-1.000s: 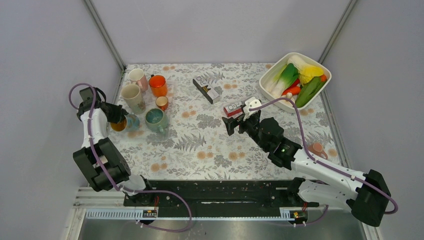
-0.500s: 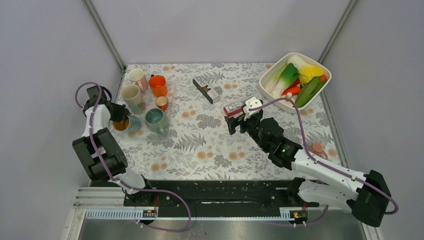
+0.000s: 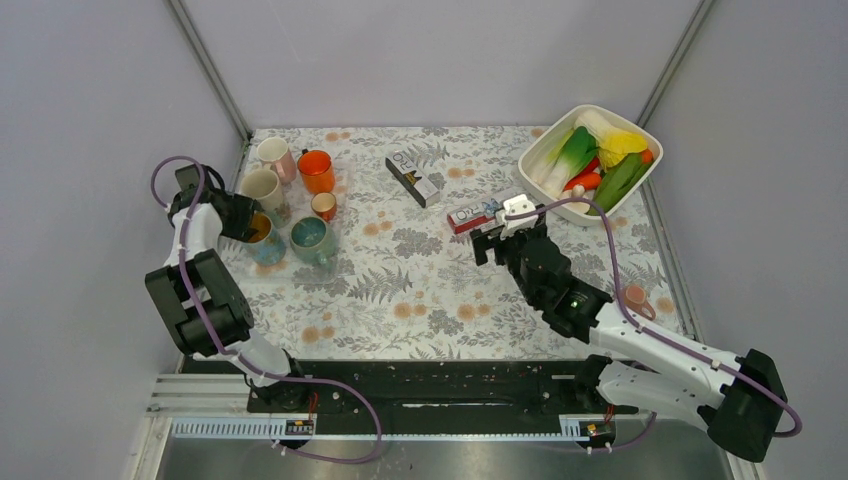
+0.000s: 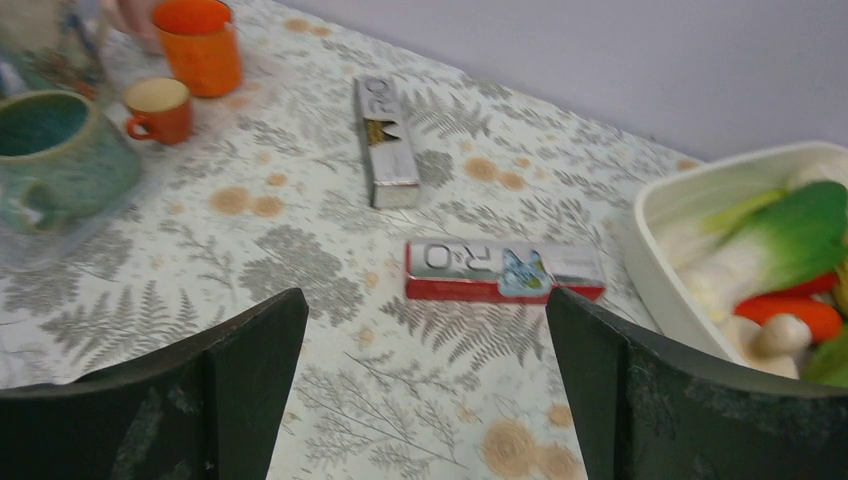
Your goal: Turn the mug right side up
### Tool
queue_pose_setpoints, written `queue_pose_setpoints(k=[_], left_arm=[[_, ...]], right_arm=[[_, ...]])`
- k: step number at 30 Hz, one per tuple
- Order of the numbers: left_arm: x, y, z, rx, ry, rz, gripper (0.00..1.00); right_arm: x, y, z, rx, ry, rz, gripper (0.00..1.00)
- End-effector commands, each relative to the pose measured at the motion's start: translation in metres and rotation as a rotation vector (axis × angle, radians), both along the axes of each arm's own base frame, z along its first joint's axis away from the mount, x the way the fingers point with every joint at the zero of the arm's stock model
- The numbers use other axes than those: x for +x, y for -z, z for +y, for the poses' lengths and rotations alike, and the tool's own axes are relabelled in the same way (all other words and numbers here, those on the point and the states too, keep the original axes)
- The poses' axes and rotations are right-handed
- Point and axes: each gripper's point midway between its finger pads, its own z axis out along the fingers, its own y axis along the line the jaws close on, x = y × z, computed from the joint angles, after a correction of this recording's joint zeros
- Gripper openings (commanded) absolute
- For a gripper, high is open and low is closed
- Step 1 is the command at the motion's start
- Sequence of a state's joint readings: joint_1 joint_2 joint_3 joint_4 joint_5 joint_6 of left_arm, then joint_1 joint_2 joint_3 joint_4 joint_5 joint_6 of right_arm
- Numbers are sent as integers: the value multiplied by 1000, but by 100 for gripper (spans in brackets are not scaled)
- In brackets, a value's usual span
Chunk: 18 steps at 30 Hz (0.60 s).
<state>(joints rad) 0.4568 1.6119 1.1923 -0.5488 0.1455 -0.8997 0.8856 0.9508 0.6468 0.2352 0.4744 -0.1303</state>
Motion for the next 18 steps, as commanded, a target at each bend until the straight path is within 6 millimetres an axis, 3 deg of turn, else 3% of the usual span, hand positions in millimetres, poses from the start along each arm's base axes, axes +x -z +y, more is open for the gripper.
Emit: queue_pose_setpoints(k=[1,5,9,13,18], left_arm=[[15,-48,2,33,7,-139,56],[12,-61,-5,24,35,-175,66],[3,-80,-14,38,73,-217,76],[-6,-99,-23,66,118,-268,89],[-17,-116,-37,89,203,-310,96]], right_arm=[[21,4,-75,-41,390,72,99],[30,32,-139,57,617,223,99],[20,47,-213,170,881,236,99],[2,65,-274,376,1073,225,100],[-40,96,-346,560,1402,157,99]])
